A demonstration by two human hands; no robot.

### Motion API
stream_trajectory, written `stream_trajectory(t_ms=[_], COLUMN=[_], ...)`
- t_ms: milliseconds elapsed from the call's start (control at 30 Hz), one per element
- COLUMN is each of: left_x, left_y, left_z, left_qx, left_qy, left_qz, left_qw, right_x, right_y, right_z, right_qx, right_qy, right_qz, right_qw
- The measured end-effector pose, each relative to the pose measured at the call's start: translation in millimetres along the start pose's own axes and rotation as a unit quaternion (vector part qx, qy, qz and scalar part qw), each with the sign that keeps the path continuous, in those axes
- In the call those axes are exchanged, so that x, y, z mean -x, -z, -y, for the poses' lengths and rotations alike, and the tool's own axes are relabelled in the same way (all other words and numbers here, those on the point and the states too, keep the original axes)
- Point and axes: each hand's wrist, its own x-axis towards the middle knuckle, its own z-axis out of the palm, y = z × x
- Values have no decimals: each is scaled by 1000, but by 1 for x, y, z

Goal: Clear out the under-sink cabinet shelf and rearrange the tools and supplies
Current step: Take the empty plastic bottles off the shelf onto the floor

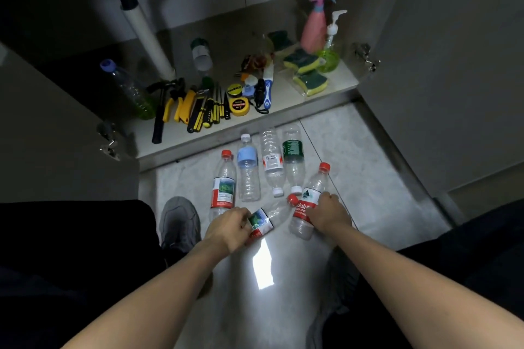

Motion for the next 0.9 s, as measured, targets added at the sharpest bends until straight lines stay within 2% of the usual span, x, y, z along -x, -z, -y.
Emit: stream_trajectory(t_ms=[133,433,567,767,900], left_x=[-25,-115,-171,-270,-323], left_y=[29,173,224,246,245], left_z=[-2,-11,-5,10,25], left_qx=[3,-22,-55,4,78], left_qy=[20,16,40,65,53], left_qz=[-5,-101,-148,-273,-274], left_qw=[1000,995,987,960,957], right_x=[-24,-91,-130,-201,-242], right_y=[24,117,147,149,149], right_z=[32,161,206,258,291], right_qx=[-40,-98,-96,-45,14], right_qy=[42,172,194,225,269], right_qz=[-39,-69,-85,-140,-164], right_qw=[998,978,973,963,949])
